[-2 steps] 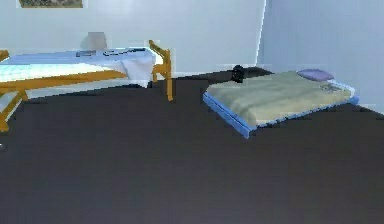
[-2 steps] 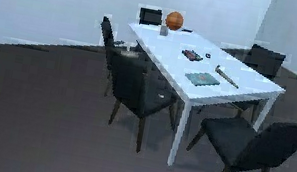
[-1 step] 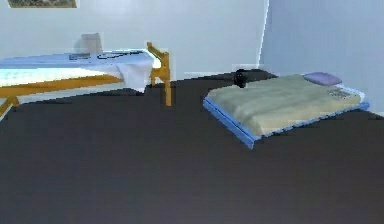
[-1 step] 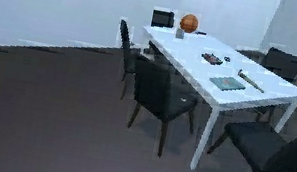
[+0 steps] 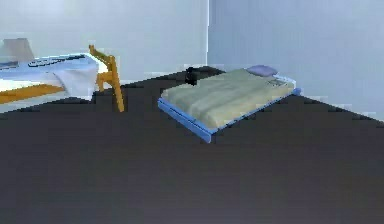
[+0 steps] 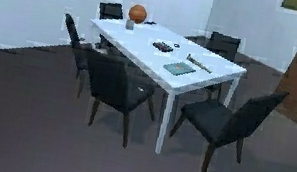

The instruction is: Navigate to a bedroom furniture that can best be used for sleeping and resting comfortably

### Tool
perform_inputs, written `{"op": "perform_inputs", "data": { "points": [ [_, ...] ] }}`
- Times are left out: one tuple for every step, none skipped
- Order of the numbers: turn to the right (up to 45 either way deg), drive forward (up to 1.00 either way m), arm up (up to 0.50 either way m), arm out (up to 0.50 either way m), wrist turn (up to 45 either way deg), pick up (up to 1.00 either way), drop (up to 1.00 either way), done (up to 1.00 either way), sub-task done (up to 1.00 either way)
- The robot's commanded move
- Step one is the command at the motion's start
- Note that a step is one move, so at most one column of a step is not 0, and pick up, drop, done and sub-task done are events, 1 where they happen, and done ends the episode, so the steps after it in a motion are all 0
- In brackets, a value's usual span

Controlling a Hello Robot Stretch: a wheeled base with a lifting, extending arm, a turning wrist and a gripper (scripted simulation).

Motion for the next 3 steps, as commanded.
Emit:
{"op": "perform_inputs", "data": {
  "points": [
    [0.0, 1.00, 0.00, 0.00, 0.0, 0.00, 0.00, 0.00, 0.00],
    [18.0, 0.00, 0.00, 0.00, 0.0, 0.00, 0.00, 0.00, 0.00],
    [0.0, 0.15, 0.00, 0.00, 0.0, 0.00, 0.00, 0.00, 0.00]
  ]
}}
